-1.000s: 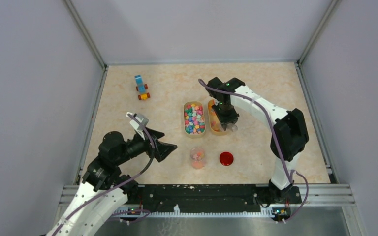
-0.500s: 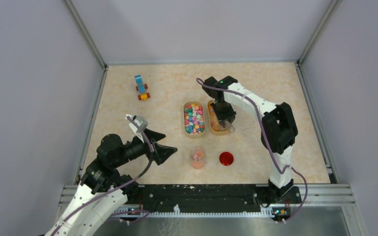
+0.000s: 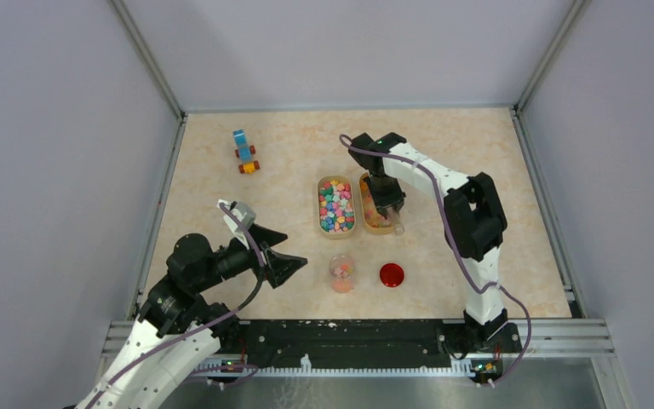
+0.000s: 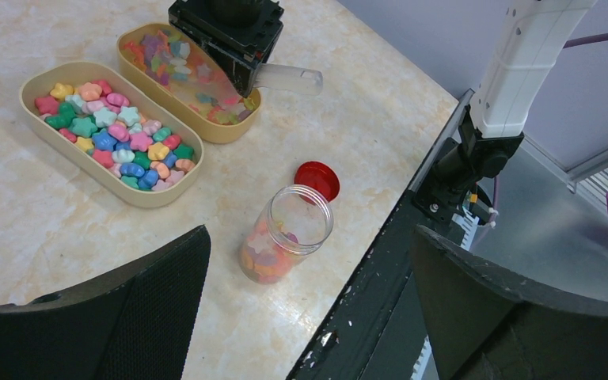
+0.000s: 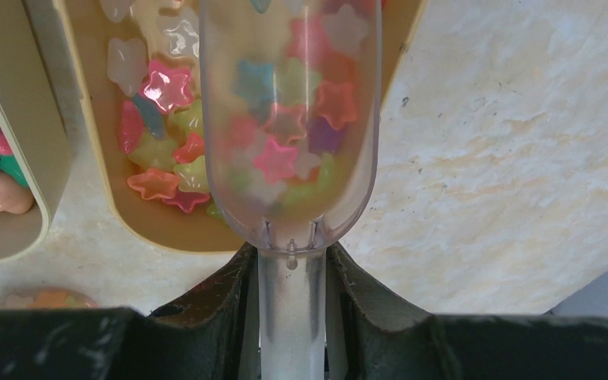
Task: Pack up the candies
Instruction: Scoop the fake candies from the storage box.
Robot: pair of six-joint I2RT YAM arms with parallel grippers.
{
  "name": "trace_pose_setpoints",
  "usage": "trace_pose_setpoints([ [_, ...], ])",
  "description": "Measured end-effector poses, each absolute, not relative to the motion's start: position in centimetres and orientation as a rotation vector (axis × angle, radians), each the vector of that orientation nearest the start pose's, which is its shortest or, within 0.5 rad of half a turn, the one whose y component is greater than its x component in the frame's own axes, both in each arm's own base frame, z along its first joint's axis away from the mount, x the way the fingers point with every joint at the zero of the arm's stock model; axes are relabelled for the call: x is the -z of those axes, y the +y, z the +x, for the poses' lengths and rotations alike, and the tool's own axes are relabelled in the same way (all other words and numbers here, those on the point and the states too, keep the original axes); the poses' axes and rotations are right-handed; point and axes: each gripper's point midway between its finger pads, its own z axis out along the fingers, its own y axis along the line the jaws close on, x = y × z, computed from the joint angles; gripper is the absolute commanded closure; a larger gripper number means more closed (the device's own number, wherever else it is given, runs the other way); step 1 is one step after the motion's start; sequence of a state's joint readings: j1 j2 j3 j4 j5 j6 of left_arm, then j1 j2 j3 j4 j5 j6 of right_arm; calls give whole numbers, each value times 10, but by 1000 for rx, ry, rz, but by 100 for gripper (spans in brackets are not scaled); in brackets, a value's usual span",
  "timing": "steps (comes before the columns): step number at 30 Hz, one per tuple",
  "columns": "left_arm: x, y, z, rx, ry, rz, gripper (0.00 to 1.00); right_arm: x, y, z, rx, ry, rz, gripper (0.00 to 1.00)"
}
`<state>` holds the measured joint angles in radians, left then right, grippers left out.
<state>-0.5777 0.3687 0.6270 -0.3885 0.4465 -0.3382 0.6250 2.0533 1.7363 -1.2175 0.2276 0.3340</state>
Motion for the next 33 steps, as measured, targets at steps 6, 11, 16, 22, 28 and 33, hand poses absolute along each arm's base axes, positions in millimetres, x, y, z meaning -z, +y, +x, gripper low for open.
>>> trace_pose_setpoints([
  [6,-261,-191,133,1041,1716,556,1,-75,194,318,262,2943,-409,100],
  [11,-261,-190,134,1033,1718,548,1,-69,197,327,249,2922,-396,100],
  [16,-261,-190,134,1033,1718,547,1,-63,201,333,239,2909,-392,100],
  [22,-260,-190,135,1031,1724,546,1,-62,202,337,233,2892,-385,100],
  [28,-259,-190,136,1029,1728,544,1,-60,201,336,204,2860,-391,100],
  [33,-256,-190,138,1022,1741,538,1,-64,197,330,167,2819,-410,100],
])
